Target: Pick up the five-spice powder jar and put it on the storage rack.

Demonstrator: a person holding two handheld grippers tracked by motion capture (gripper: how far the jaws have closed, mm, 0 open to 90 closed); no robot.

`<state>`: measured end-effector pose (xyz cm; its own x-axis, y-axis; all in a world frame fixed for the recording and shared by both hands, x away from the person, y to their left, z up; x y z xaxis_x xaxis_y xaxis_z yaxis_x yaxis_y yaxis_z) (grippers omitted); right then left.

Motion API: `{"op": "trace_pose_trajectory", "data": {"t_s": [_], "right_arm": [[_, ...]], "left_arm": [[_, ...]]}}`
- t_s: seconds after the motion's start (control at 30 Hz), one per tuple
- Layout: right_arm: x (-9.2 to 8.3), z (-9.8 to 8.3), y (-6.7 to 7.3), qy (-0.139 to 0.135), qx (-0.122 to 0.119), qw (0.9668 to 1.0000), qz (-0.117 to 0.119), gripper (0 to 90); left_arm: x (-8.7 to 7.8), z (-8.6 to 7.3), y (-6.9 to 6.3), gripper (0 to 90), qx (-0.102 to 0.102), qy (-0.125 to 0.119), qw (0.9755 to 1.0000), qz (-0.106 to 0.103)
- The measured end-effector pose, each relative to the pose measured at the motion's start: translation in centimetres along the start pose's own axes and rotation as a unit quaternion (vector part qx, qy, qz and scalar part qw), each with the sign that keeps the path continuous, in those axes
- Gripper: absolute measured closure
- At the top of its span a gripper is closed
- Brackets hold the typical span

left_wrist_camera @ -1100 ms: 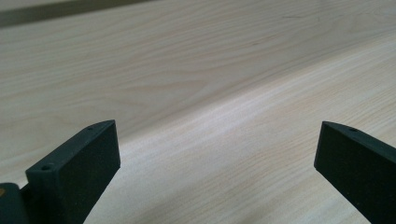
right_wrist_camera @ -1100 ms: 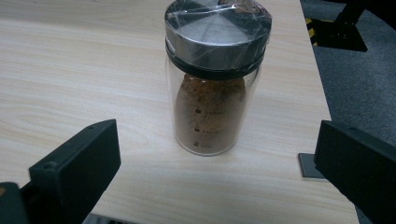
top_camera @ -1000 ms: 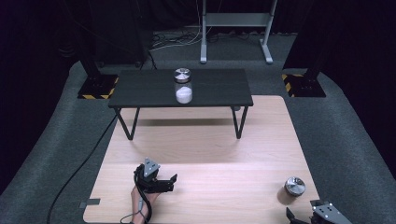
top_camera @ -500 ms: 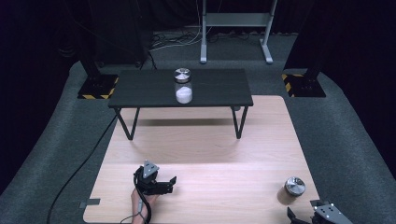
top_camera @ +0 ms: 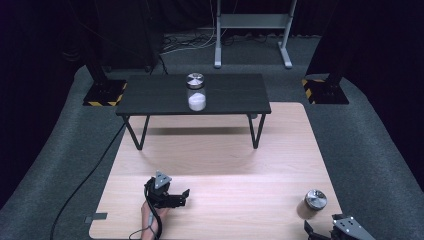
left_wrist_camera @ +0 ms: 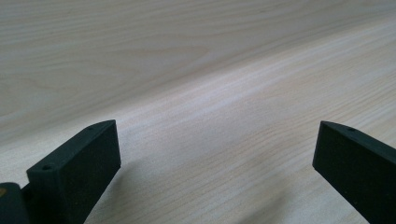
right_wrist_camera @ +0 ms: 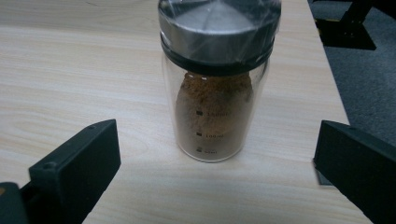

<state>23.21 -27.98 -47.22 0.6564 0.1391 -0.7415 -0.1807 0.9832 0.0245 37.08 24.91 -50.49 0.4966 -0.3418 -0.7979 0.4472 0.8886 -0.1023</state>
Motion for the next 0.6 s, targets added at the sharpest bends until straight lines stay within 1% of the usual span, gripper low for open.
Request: {"op": "trace_pose_trajectory", "data": {"t_s": [0.1, 0.13, 0.2, 0.23, 0.27, 0.33, 0.4, 0.43, 0.5, 0.6], "right_arm": [[0.4, -0.2, -0.1, -0.002, 0.004, 1.0000, 0.001, 0.0], [0.9, -0.4, -0.3, -0.009, 0.006, 0.9999, 0.002, 0.0], [1.4, -0.7, -0.5, -0.020, 0.009, 0.9997, 0.008, 0.0], [1.6, -0.9, -0.6, -0.024, 0.009, 0.9996, 0.012, 0.0], [1.9, -1.1, -0.7, -0.033, 0.004, 0.9993, 0.013, 0.0], [2.3, -1.4, -0.7, -0.049, 0.004, 0.9988, 0.010, 0.0], [2.8, -1.5, -0.9, -0.059, 0.008, 0.9982, 0.009, 0.0], [3.0, -1.5, -0.9, -0.060, 0.009, 0.9982, 0.007, 0.0], [3.4, -1.4, -1.0, -0.063, 0.007, 0.9980, 0.004, 0.0], [3.9, -1.2, -0.9, -0.069, 0.002, 0.9976, -0.001, 0.0]], "left_arm": [[0.1, 0.1, -0.1, 0.5, 0.006, 0.007, 1.0000, 0.003], [0.1, 0.2, -0.2, 0.5, 0.006, 0.009, 0.9999, 0.007], [0.2, 0.3, -0.2, 0.6, 0.007, 0.013, 0.9999, 0.006], [0.3, 0.3, -0.2, 0.7, 0.007, 0.018, 0.9998, 0.007], [0.4, 0.4, -0.3, 1.4, 0.005, 0.021, 0.9997, 0.008], [0.4, 0.5, -0.4, 1.0, 0.011, 0.026, 0.9995, 0.011], [0.4, 0.5, -0.4, 0.9, 0.010, 0.026, 0.9995, 0.013], [0.4, 0.5, -0.5, 0.9, 0.015, 0.029, 0.9993, 0.017], [0.5, 0.6, -0.7, 0.9, 0.019, 0.032, 0.9990, 0.024], [0.7, 0.8, -1.1, 0.7, 0.032, 0.041, 0.9979, 0.039]]}}
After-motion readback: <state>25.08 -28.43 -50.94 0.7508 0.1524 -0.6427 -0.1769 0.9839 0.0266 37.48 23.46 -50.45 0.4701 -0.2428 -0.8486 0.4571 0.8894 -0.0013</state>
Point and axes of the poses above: each handheld gripper's, and its own axes: x roughly forward along the jaws, z roughly out of its top, y roughly to its left, the point moved 10 cm from there along x, roughly forward along the jaws, and after that the axes turned 15 degrees about y, right-handed, at the moved point
